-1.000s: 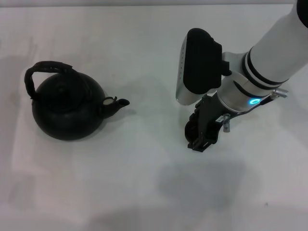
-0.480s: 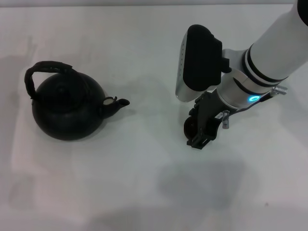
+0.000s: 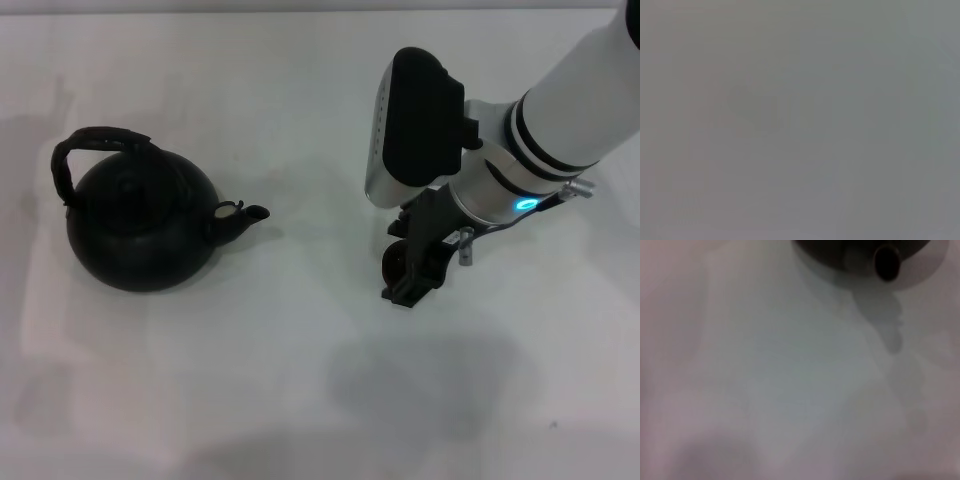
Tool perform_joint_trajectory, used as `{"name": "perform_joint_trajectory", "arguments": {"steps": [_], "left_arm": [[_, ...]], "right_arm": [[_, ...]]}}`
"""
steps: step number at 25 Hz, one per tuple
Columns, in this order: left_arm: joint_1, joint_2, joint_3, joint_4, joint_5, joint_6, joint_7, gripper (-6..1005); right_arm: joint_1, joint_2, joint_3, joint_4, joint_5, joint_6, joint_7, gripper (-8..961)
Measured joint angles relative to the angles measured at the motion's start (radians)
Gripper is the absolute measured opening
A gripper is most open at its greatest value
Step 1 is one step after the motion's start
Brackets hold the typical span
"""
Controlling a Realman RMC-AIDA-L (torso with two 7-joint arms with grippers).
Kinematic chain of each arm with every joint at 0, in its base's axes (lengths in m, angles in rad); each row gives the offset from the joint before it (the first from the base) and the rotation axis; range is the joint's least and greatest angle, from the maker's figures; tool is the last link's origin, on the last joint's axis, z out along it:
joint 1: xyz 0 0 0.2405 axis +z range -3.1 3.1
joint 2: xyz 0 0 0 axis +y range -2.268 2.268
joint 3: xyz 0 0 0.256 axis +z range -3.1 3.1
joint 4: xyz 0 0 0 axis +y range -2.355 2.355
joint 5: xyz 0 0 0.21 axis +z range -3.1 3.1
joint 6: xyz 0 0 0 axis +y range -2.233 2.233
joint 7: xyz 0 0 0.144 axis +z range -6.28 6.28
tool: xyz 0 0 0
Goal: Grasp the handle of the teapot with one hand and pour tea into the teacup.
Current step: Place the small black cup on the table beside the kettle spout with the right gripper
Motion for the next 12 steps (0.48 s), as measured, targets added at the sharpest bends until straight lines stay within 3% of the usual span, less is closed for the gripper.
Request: {"name": "perform_joint_trajectory", "arguments": {"steps": [12], "left_arm": [[0.003, -0.001, -0.001, -0.001, -0.002, 0.0, 0.003, 887]], "right_arm": [[-0.03, -0.001, 0.063, -0.002, 0.068, -0.042, -0.043, 849]]}}
